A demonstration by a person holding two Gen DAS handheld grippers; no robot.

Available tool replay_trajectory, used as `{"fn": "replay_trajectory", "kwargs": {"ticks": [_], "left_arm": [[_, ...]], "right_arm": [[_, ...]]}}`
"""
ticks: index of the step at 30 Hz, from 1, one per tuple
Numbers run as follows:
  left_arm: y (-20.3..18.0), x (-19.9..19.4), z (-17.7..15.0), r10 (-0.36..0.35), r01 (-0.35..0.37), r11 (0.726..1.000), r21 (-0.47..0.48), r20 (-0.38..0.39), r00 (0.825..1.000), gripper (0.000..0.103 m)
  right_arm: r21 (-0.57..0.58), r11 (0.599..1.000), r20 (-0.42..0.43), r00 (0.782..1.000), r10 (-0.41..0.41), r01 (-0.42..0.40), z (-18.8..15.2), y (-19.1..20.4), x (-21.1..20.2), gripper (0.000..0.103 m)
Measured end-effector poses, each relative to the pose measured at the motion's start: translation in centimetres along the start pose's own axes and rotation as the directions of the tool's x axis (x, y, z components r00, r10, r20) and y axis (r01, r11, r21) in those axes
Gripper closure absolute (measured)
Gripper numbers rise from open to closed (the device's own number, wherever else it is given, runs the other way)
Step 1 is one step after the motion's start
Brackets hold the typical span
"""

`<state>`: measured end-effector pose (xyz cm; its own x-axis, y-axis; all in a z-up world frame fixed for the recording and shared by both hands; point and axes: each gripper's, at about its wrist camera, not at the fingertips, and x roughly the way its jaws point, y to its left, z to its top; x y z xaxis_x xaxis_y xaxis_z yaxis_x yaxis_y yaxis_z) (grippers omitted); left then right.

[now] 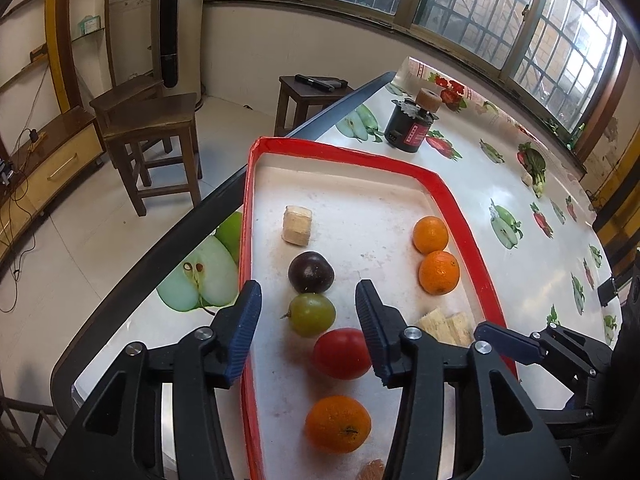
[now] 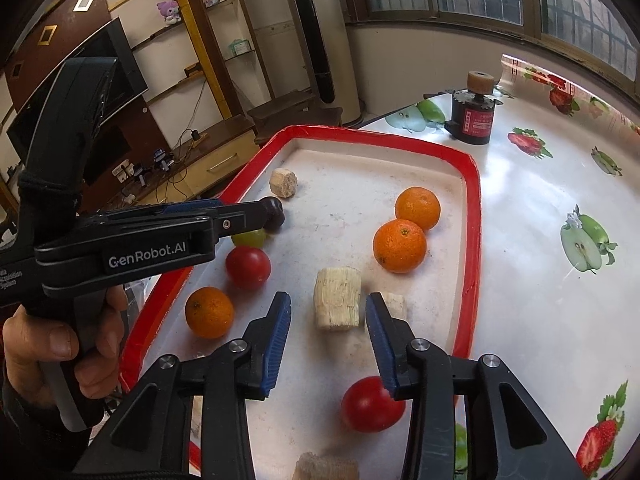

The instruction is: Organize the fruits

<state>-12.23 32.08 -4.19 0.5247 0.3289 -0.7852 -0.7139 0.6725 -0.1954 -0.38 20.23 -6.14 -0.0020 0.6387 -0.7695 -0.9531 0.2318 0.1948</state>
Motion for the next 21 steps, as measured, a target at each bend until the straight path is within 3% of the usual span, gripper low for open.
{"fn": "replay_trajectory", "kwargs": {"ticks": [6, 10, 21], "left_arm": [[-0.6, -1.5, -1.1, 0.027, -0.028, 0.999, 0.018, 0.034, 0.999, 0.055], [-1.2, -2.9, -2.2, 0.041, -0.043, 0.999, 0.033, 0.069, 0.997, 0.04], [-2.7, -5.6, -4.9, 0.035, -0.043, 0.995, 0.089, 0.087, 0.996, 0.039]], "right_arm": [[-0.007, 1.0, 0.023, 1.0, -0.007, 0.007, -1.3, -0.8, -2.4, 0.055], [-0.007, 1.0, 0.046, 0.999, -0.007, 0.007, -2.0, -1.4, -3.8, 0.052], [-0.06, 0.998, 0.106, 0.994, 0.004, 0.003, -3.7, -2.2, -6.9, 0.032]]}}
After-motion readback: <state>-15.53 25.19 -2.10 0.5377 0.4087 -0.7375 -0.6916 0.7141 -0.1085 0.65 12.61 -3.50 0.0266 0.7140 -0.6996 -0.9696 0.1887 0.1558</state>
